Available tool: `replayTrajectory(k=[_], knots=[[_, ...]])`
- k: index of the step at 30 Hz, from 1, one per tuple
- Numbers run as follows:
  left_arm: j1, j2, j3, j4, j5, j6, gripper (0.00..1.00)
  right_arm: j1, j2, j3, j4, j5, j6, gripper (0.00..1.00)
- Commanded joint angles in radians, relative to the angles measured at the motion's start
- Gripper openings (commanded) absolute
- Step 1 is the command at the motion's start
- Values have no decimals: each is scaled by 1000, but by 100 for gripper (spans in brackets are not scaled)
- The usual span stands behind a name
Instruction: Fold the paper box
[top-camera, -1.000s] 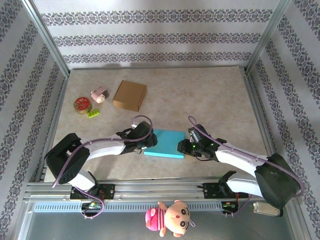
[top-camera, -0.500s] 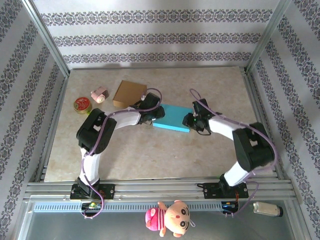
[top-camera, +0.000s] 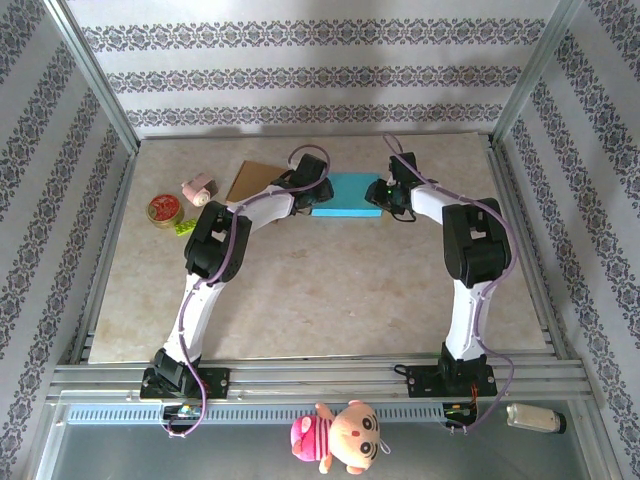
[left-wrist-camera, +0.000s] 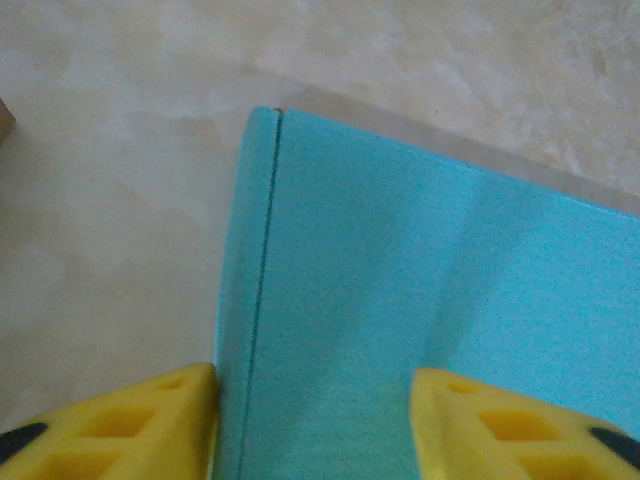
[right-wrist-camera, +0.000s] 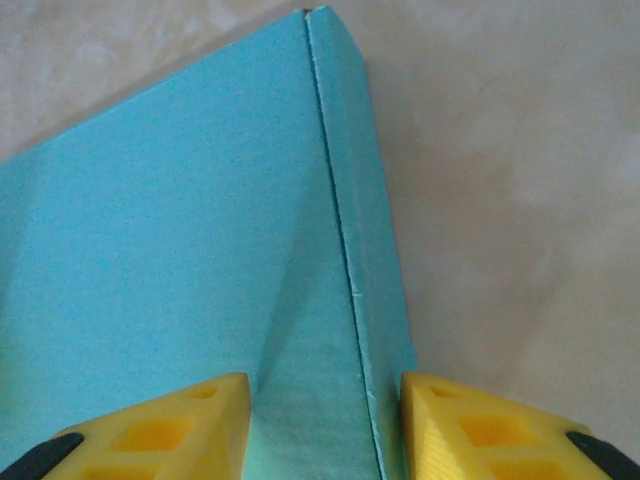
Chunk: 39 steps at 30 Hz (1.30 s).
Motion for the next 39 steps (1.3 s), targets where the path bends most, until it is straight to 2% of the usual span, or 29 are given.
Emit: replayTrajectory(k=[1,6,9,11,15,17,21,24,26,29,33,36,39], knots=[[-30,20,29,-61,111,-4,58,18,22,31,-25,-162,-29,47],[-21,-20,35,-70,101,11,67,8,-44,33,-81,-119,-51,61],[-13,-54,30,-74,109,24,81,5,-112,2,-109,-50,-53,74],[-9,-102,12,-75,114,47,88,1,-173,-34,-110,-17,-58,81],[-7,-244,-94,-42,82,106,94,-1,-304,-113,-107,38,-91,90],[-7,-346,-176,-18,62,134,96,-2,-387,-162,-107,72,-104,94],[-7,-576,-385,69,49,194,100,-3,-573,-303,-80,151,-148,95],[-7,-775,-603,194,113,249,100,-3,-765,-483,10,223,-188,95],[-7,-916,-760,247,111,267,99,0,-904,-619,67,295,-230,94],[-8,-1112,-947,245,2,288,99,-2,-1071,-785,176,432,-297,95],[-7,-1324,-1132,216,-170,339,100,-9,-1176,-955,345,524,-412,97],[-5,-1407,-1209,160,-312,413,100,-27,-1137,-1019,484,544,-498,98],[3,-1443,-1265,165,-415,496,100,-80,-976,-1020,605,468,-543,98]])
